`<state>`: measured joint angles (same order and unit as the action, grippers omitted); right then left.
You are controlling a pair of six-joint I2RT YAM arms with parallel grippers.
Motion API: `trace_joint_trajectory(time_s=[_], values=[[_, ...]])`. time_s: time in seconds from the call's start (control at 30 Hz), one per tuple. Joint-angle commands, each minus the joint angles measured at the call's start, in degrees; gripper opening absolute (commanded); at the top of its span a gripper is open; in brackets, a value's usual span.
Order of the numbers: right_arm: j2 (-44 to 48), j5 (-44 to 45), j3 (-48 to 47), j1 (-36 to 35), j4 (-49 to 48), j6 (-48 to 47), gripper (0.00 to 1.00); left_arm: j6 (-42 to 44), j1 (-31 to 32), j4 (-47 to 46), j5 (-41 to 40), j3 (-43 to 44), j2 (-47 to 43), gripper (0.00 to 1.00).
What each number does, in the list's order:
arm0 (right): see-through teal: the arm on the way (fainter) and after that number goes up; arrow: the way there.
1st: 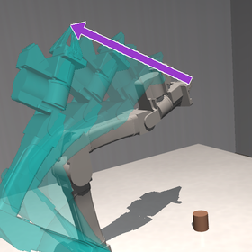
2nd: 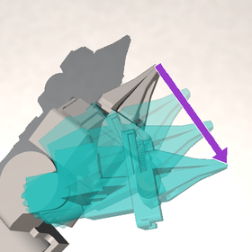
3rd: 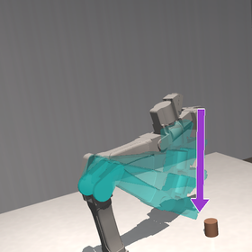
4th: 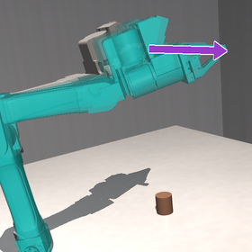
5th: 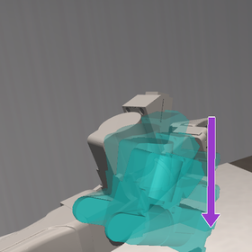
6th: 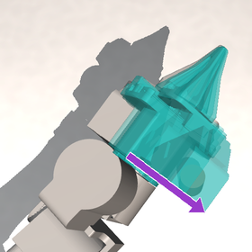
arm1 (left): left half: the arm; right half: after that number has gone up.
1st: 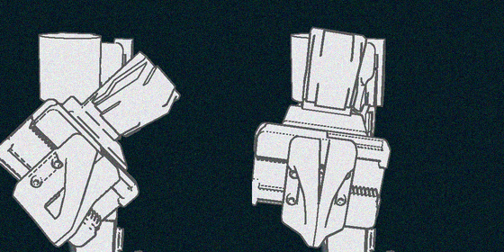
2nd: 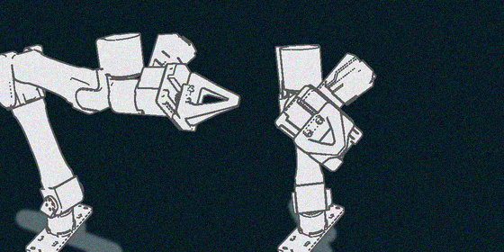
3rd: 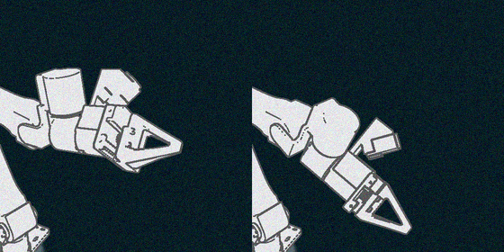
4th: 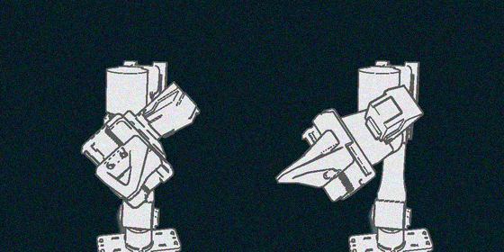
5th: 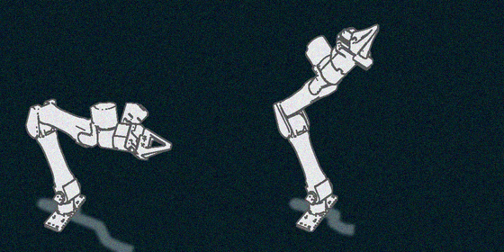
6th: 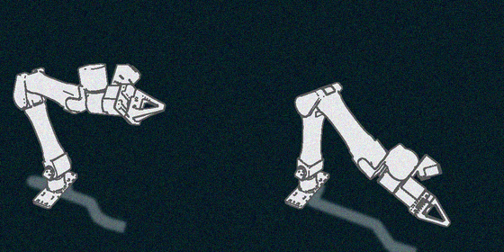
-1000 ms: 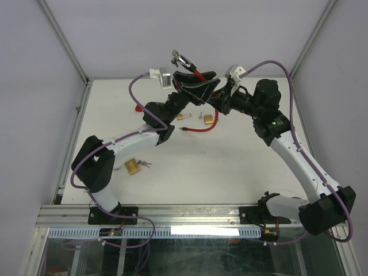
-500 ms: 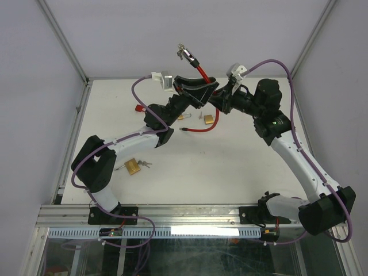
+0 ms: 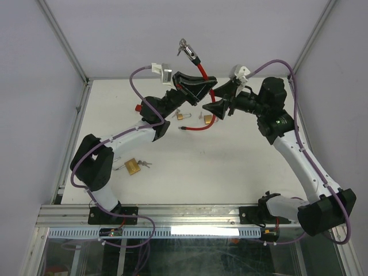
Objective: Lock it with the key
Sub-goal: Adjust the lock.
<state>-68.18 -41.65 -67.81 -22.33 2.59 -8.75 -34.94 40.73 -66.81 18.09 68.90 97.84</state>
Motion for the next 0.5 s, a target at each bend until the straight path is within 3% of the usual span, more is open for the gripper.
trace_joint_trajectory(time_s=[0.0,0.1,0.23,0.47], values=[[2.2,-18.5,-5.5,4.9,-2.4,5.7,0.68,-2.2,-2.7,-1.1,10.0,3.9,-4.9,0.00],[2.4,-24.9,-7.5,5.3,-1.7,8.1,0.78,-1.9,-2.8,1.9,14.7,4.2,-8.4,0.00],[1.8,-28.6,-7.1,4.4,-7.9,15.9,0.82,-3.3,-2.7,2.7,18.2,3.4,-11.5,0.00],[-0.4,-23.4,-3.7,-2.8,-7.8,10.8,0.82,-11.4,-2.7,-2.8,23.1,5.4,-10.6,0.00]])
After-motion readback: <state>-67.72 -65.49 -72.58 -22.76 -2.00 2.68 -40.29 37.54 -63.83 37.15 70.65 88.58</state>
